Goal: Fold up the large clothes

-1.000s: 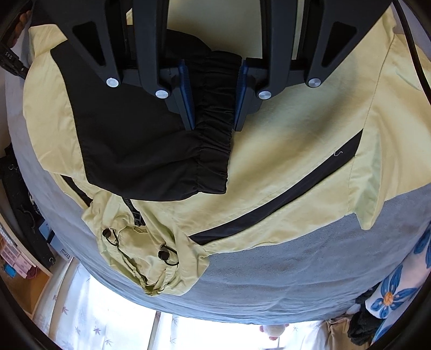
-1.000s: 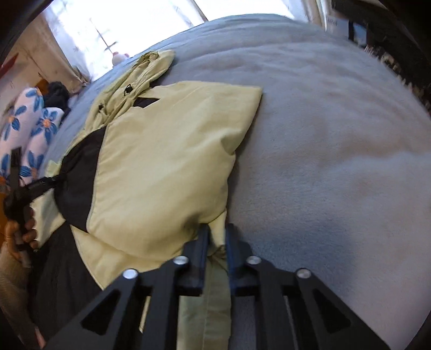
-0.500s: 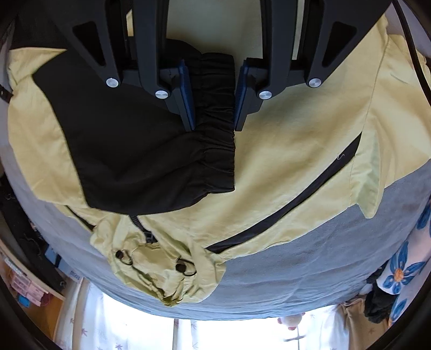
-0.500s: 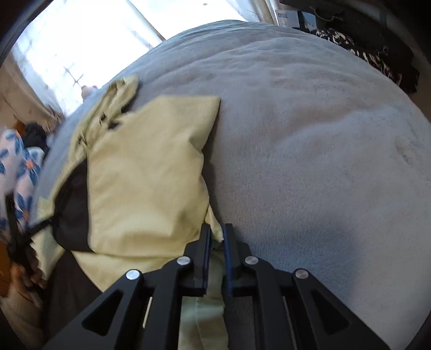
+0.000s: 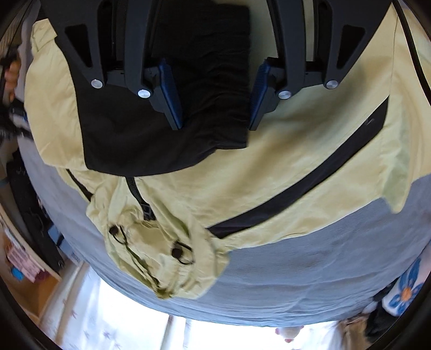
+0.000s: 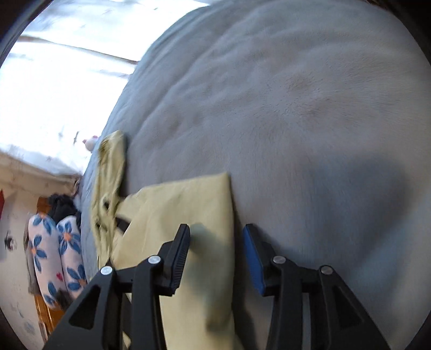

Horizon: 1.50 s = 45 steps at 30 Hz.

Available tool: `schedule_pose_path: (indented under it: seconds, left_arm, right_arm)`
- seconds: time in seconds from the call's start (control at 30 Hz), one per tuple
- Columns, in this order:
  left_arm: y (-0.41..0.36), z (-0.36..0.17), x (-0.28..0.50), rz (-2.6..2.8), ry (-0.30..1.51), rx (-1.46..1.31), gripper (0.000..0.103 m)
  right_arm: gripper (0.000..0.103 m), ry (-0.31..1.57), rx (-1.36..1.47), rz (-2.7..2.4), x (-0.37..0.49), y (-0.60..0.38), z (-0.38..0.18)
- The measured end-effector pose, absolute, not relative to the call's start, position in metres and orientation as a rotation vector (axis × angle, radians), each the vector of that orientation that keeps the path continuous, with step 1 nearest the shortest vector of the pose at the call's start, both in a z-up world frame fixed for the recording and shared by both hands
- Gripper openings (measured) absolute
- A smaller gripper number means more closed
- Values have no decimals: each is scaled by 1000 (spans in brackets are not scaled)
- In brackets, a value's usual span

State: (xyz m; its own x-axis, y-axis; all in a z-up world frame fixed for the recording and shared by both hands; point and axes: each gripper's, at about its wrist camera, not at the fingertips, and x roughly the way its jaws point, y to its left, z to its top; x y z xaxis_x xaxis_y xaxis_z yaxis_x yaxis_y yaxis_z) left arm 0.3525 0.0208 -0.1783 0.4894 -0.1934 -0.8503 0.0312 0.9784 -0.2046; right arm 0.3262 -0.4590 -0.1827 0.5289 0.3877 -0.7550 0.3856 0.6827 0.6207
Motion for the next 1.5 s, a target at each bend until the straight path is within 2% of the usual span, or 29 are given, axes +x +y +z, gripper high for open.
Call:
schedule_pose_path:
  seconds: [0.1,0.13,0.17,0.27,0.53,0.63,0.8,0.87,0.93,1.03,1.17,1.3,1.43,1.5]
  left_arm:
    - [11,-178,359,-129,1044,-131,47]
    - [9,-177,360,-123,1036,-122,45]
    - [7,-176,361,-114,1029,-109,38]
    - [0,-175,363,-92,1016,-75,34]
    - [-8,-182,352,-40,990,32,34]
    - [2,-174,346,-43,991,0,35]
    - [18,-148,321,-22,902,-18,36]
    - [10,-138,308,-24,839,44,36]
    - [-3,-133,298,-51,824,77,36]
    - [-29,-129,290,-132,864,59,38]
    - [-64,-137,281,-162,896,38,63]
    - [-79,-159,275,-150,954,59,63]
    - [-55,-177,276,-71,1003,60,65]
    - [-40,-177,277,-85,1012,18,62]
  right_arm:
    - [40,1042,870,45,340,-457,-187]
    - [16,1046,806,48,345,-452,-182]
    - [1,1058,690,16,349,-444,-174]
    - [1,957,454,-46,350,-428,-145]
    - [3,1019,241,-159,358,-408,-173]
    - [13,1040,194,-196,348,-402,-160]
    - [20,968,114,-261,312,-389,-127]
    - [34,935,104,-260,293,-377,-116]
    - [40,913,114,-223,278,-361,-110]
    - [41,900,137,-113,261,-318,-108]
    - [41,996,141,40,258,-265,-131]
    - [41,1092,72,70,253,-243,-160]
    - [41,1065,30,48,238,-267,-160]
    - [41,1061,16,-35,236,-289,-159]
